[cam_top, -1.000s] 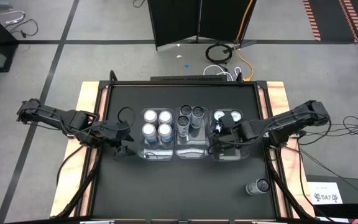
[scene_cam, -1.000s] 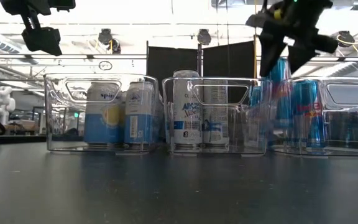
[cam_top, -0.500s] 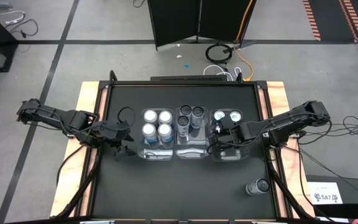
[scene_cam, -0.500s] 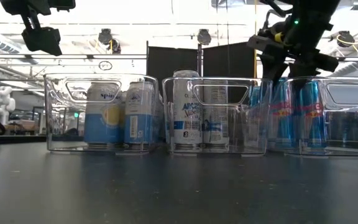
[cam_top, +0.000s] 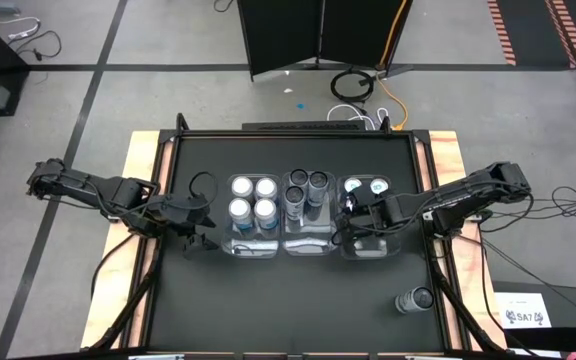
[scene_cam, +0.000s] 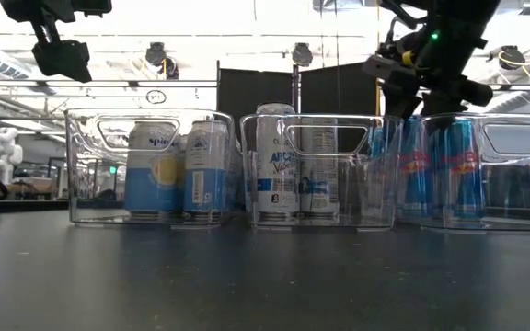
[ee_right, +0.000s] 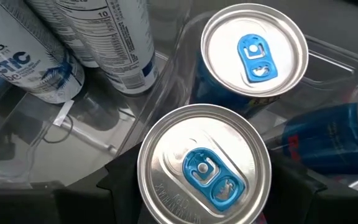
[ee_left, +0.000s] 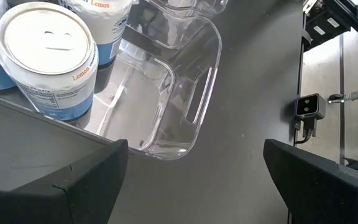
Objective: Sort soda cans
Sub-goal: Put the blue soda can into the right transparent bin
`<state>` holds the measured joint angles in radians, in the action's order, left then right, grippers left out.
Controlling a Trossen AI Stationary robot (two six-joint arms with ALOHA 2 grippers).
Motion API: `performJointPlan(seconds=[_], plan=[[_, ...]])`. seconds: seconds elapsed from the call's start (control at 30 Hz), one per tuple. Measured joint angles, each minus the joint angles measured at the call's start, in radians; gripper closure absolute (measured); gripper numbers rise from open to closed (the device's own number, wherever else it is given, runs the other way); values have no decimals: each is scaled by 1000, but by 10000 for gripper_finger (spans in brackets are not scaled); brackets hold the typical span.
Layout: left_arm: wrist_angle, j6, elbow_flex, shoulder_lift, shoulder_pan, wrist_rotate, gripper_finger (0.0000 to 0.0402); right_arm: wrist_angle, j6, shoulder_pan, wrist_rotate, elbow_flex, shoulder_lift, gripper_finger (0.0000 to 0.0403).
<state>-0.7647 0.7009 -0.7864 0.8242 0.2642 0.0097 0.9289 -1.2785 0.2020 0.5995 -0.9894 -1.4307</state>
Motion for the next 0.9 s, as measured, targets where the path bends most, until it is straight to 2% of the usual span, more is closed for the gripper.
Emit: performJointPlan(seconds=[0.63,0.9], plan=[[0,0,0,0,0,0,20,-65,76,0,27,0,0,159],[0,0,0,0,0,0,20,-67,87,0,34,0,0,99]])
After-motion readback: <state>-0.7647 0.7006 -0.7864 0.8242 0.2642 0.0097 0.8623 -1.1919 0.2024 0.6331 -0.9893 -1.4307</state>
